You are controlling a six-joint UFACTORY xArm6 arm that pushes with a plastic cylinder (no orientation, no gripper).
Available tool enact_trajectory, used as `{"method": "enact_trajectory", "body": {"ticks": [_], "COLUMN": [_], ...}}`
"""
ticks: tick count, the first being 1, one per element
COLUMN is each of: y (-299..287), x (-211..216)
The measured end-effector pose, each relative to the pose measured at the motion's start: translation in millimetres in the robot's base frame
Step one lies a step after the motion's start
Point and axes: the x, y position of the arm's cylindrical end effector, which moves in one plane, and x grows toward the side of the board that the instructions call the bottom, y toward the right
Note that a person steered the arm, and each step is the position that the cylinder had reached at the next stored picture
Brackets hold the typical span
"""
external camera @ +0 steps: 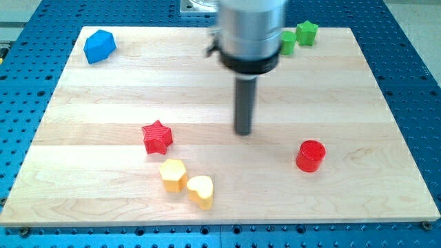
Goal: Slide the red circle to the top center
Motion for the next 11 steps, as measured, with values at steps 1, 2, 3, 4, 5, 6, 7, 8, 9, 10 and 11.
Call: {"method": "enact_trajectory", "body": {"ticks": [1, 2, 3, 4, 5, 6, 7, 8, 9, 10, 11], "y": [134, 131, 96, 41, -25, -11, -16, -24, -33, -81, -102], "x": [30, 64, 103, 64, 23, 31, -10, -16, 21, -25, -78]}}
